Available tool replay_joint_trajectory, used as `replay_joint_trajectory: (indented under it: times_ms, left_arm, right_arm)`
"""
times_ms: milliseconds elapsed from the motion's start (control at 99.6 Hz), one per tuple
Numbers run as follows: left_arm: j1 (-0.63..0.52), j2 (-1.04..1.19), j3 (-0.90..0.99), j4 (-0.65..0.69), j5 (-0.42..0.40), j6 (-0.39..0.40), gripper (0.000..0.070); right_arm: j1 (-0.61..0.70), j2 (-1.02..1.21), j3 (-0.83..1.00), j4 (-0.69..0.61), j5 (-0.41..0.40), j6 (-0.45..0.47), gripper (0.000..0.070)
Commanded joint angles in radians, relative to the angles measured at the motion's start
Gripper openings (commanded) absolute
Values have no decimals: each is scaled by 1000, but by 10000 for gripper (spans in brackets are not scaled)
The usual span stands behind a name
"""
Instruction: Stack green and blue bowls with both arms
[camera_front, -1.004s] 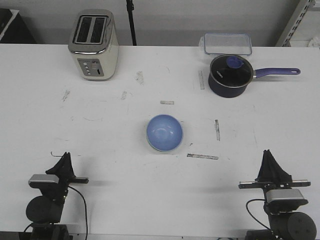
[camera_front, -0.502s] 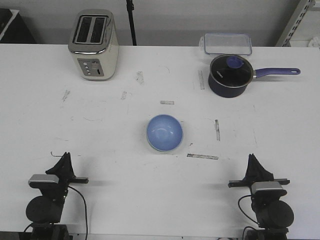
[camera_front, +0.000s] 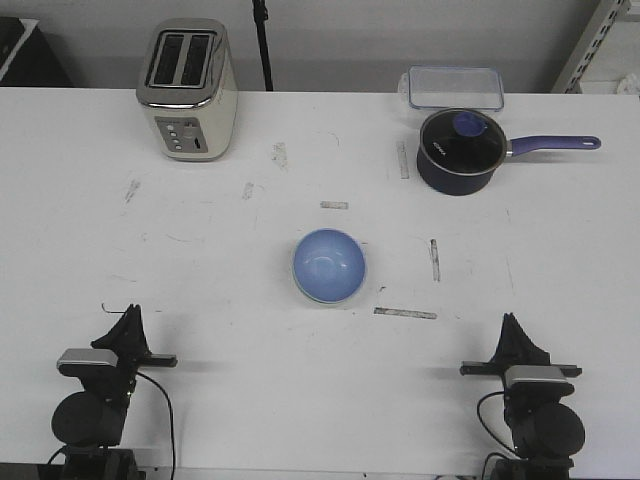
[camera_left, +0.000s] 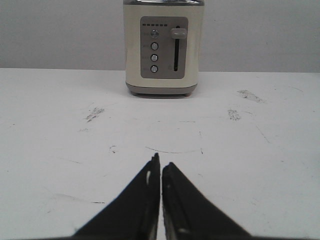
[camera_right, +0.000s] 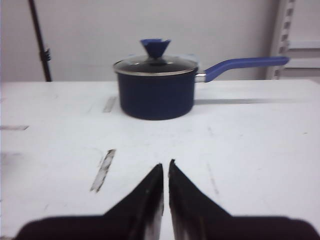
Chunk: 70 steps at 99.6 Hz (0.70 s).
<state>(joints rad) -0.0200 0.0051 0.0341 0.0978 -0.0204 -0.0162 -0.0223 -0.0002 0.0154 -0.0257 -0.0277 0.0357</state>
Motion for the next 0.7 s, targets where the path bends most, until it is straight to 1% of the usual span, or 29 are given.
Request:
replay_joint_trajectory:
  times_ms: [0,693]
  left_arm:
    - [0,-2,-23,15,0,8,2]
    - [0,-2,-23,15,0,8,1]
  right_arm:
    - [-6,2,-3,8,-8,17,10]
    - [6,2,-3,3,-6,16,10]
